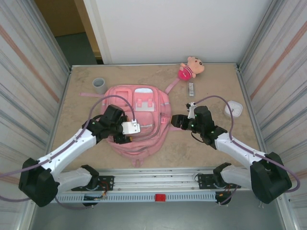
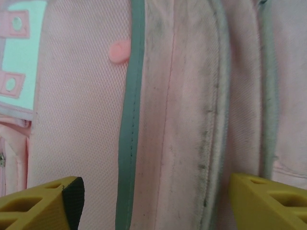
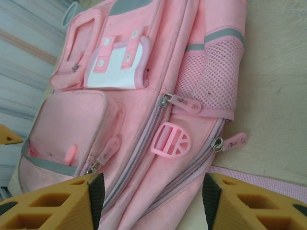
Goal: Pack books, pencil case, and school supplies into a backpack
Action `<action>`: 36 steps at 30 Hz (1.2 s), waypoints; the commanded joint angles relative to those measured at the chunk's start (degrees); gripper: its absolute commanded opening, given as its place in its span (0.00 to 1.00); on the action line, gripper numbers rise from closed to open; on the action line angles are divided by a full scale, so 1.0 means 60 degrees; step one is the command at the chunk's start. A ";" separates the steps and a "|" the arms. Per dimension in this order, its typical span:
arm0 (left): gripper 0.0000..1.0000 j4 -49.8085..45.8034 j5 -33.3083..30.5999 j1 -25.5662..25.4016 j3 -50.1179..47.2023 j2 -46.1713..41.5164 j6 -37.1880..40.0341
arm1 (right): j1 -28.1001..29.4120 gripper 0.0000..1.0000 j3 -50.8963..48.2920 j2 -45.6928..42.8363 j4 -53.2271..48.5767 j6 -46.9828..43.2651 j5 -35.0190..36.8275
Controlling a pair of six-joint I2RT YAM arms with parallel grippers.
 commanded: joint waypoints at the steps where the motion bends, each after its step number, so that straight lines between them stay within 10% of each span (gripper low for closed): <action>1: 0.79 0.0522 -0.0979 -0.0167 -0.0028 0.0371 0.0292 | 0.0059 0.59 0.0014 -0.0135 0.0269 -0.0200 -0.0165; 5: 0.74 0.1040 -0.1059 -0.0314 -0.0185 0.0541 0.0209 | 0.0072 0.59 -0.0106 -0.0251 0.0368 -0.0185 -0.0162; 8: 0.43 0.1518 -0.1111 -0.0537 -0.0233 0.0486 -0.0215 | 0.0136 0.59 -0.0396 -0.0665 0.0668 -0.0181 0.0233; 16: 0.01 0.4188 0.0559 -0.1365 -0.0518 0.0569 -0.1775 | 0.0021 0.61 -0.0173 -0.1658 0.0022 -0.0725 0.0305; 36: 0.00 0.6502 0.1436 -0.1242 -0.0204 0.1220 -0.3386 | 0.2693 0.49 -0.1562 -0.0764 0.0900 0.1814 0.1074</action>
